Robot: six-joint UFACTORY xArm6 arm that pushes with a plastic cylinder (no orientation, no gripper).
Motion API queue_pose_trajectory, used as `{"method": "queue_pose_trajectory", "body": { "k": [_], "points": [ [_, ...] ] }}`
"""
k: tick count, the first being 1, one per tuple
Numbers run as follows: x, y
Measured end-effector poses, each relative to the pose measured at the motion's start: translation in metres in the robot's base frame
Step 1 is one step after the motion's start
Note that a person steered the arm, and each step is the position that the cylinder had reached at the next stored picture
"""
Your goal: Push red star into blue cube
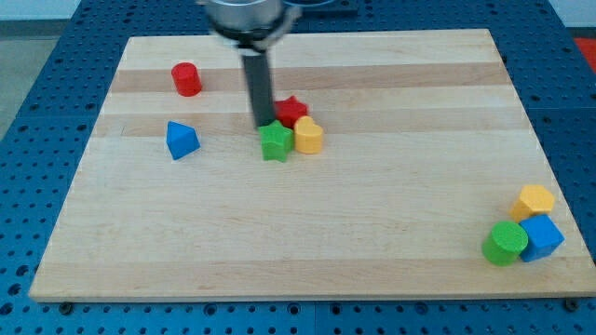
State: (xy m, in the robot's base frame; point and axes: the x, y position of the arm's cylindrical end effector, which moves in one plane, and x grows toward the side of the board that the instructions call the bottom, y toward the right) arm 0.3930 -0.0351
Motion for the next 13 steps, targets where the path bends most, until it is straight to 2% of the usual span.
{"method": "queue_pose_trajectory", "body": {
  "k": [1,2,3,4,5,6,7,8,9,10,11,12,13],
  "points": [
    [0.0,0.054],
    [0.0,0.038],
    [-0.01,-0.01],
    [-0.054,-0.014],
    [-0.078,0.032],
    [-0.067,0.093],
    [-0.029,0.157],
    [-0.005,0.188],
    [-0.051,0.174],
    [-0.082,0.123],
    [-0.074,0.061],
    [-0.047,0.045],
    [-0.023,0.103]
  ]
}}
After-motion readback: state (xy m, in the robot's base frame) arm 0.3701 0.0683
